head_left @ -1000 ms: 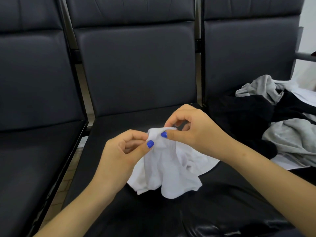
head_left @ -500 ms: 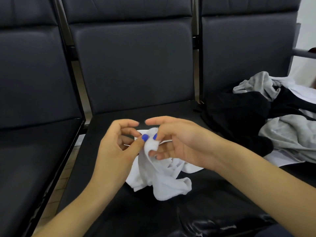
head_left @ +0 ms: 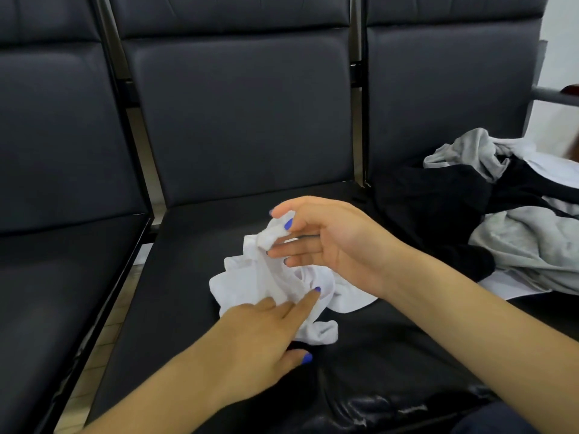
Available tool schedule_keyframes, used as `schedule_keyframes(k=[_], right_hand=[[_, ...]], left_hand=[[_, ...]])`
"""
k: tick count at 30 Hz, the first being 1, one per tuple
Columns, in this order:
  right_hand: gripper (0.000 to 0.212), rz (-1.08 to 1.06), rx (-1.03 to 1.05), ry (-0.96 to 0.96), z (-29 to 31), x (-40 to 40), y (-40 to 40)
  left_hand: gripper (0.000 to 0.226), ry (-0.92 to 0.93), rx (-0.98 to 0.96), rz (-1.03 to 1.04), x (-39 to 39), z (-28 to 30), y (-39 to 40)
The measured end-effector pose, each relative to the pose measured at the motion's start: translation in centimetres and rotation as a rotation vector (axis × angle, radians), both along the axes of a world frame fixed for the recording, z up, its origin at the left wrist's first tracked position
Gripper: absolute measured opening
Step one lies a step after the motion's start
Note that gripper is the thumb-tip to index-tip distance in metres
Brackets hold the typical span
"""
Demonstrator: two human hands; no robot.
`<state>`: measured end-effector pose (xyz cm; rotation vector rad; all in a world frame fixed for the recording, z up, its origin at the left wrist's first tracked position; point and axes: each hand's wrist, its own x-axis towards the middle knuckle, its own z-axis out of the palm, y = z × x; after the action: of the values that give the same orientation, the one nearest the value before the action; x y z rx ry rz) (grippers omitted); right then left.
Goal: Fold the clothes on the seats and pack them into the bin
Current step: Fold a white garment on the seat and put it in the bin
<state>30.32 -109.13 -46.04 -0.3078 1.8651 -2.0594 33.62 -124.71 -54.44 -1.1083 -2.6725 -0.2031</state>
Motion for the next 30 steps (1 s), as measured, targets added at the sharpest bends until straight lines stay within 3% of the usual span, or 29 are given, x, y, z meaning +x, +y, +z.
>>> schedule_keyframes(k=[3, 6, 13, 18, 21, 25, 30], right_hand=[[0.019, -0.008, 0.022, -0.026, 0.0, -0.2, 0.1], [0.02, -0.005, 0.071, -0.03, 0.2, -0.3, 0.3], [0.009, -0.168, 0.409, 0.265, -0.7, -1.0, 0.7], [0.013, -0.286, 0.627, 0.494, -1.4, -1.8, 1.7], [0.016, -0.364, 0.642, 0.552, -1.4, -2.3, 2.3], [0.016, -0.437, 0.632, 0.616, -1.8, -2.8, 2.9], [0.011, -0.502, 0.244, 0.605, -1.3, -2.3, 3.1]], left_hand=[[0.052, -0.064, -0.12, 0.079, -0.2, -0.4, -0.5], [0.033, 0.0, -0.132, 0.099, -0.6, -0.6, -0.8], [0.054, 0.011, -0.154, 0.202, -0.4, 0.7, -0.2], [0.033, -0.206, -0.019, 0.181, 0.0, 0.9, -0.3], [0.046, -0.296, 0.031, 0.168, 0.0, 1.4, -0.4], [0.039, -0.348, 0.253, 0.105, 0.0, 1.6, -0.7], [0.023, -0.289, 0.451, -0.005, 0.2, 2.2, -0.7]])
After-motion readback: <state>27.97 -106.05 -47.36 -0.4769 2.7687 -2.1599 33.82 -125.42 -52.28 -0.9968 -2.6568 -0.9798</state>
